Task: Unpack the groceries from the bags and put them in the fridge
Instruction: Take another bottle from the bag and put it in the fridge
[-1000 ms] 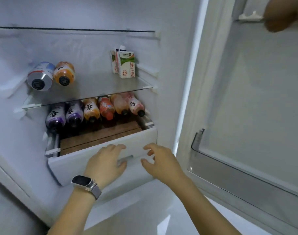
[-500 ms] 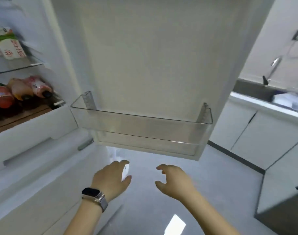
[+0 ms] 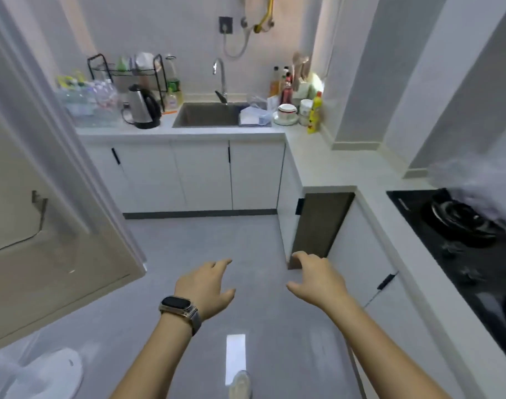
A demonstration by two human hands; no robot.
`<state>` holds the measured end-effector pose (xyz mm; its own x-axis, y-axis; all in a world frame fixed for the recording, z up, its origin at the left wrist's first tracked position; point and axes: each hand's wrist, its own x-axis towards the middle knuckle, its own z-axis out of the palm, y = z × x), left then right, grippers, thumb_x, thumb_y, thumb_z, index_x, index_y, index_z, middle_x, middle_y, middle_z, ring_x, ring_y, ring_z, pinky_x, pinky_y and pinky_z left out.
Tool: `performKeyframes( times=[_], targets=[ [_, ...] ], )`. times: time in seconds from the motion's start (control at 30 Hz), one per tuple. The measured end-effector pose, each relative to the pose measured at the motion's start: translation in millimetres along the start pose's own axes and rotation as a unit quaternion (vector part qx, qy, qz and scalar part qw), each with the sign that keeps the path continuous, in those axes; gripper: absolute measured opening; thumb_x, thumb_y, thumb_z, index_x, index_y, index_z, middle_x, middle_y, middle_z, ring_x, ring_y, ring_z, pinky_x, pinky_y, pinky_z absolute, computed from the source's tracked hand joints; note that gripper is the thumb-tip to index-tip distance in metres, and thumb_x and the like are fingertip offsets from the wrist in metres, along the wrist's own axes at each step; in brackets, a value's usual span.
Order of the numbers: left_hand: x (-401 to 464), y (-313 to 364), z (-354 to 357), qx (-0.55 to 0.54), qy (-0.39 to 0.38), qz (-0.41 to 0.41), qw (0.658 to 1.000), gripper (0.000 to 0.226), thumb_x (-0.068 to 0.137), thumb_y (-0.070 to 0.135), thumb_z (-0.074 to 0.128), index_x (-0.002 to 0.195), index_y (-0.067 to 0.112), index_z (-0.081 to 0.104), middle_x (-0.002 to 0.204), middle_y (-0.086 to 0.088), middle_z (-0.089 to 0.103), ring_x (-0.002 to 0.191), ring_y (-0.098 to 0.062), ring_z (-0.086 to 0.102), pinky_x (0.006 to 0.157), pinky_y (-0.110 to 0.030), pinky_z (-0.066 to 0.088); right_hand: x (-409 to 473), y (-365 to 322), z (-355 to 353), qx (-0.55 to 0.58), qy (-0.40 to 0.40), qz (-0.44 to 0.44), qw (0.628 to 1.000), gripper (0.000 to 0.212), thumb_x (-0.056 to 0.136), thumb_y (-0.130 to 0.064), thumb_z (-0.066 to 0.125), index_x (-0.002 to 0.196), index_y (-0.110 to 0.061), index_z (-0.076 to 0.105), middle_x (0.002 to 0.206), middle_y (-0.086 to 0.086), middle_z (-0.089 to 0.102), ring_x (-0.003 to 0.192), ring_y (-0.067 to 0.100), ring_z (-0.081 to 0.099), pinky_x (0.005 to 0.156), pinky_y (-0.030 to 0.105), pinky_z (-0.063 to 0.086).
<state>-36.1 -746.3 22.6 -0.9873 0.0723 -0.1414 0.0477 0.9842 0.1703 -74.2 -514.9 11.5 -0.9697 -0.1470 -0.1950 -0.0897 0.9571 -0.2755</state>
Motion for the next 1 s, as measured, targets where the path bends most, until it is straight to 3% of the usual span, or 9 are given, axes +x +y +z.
performKeyframes(
  times=[0.27,0.53,0.77,1.0],
  targets=[
    [110.8,116.5,15.6,-0.003,-0.021,0.199,0.98,0.068,0.088,0.054,0.047,0.147,0.034,0.019,0.139,0.004,0.045,0.118,-0.018,0.05,0.09,-0.03,0.05,4.2,115.7,-23.9,0.042,0.052,0.162,0.984,0.065,0.085,-0.046,0.054,0.145,-0.028,0.033,0.138,-0.002,0.046,0.127,0.024,0.04,0.096,0.036,0.045],
    [211.2,224.4,18.9,0.02,-0.057,0.335,0.94,0.068,0.088,0.055,0.046,0.148,0.032,0.02,0.136,0.004,0.044,0.114,-0.018,0.052,0.087,-0.031,0.05,7.5,208.9,-50.6,0.096,0.117,0.319,0.936,0.062,0.087,-0.042,0.055,0.143,-0.029,0.034,0.144,-0.006,0.035,0.124,0.02,0.041,0.095,0.034,0.044],
    [254.2,345.5,29.7,0.054,-0.091,0.475,0.874,0.069,0.09,0.051,0.045,0.149,0.029,0.017,0.141,0.003,0.042,0.122,-0.022,0.047,0.094,-0.037,0.046,-29.5,279.5,-67.6,0.108,0.178,0.461,0.863,0.061,0.087,-0.043,0.057,0.143,-0.028,0.036,0.145,-0.005,0.037,0.123,0.021,0.042,0.091,0.034,0.047],
    [229.8,459.7,61.2,0.061,-0.128,0.584,0.799,0.068,0.091,0.05,0.045,0.149,0.029,0.017,0.141,0.004,0.041,0.122,-0.02,0.046,0.094,-0.034,0.045,-100.0,334.7,-76.4,0.13,0.239,0.561,0.782,0.056,0.087,-0.039,0.058,0.139,-0.026,0.043,0.138,-0.005,0.047,0.124,0.022,0.044,0.092,0.035,0.047]
  ],
)
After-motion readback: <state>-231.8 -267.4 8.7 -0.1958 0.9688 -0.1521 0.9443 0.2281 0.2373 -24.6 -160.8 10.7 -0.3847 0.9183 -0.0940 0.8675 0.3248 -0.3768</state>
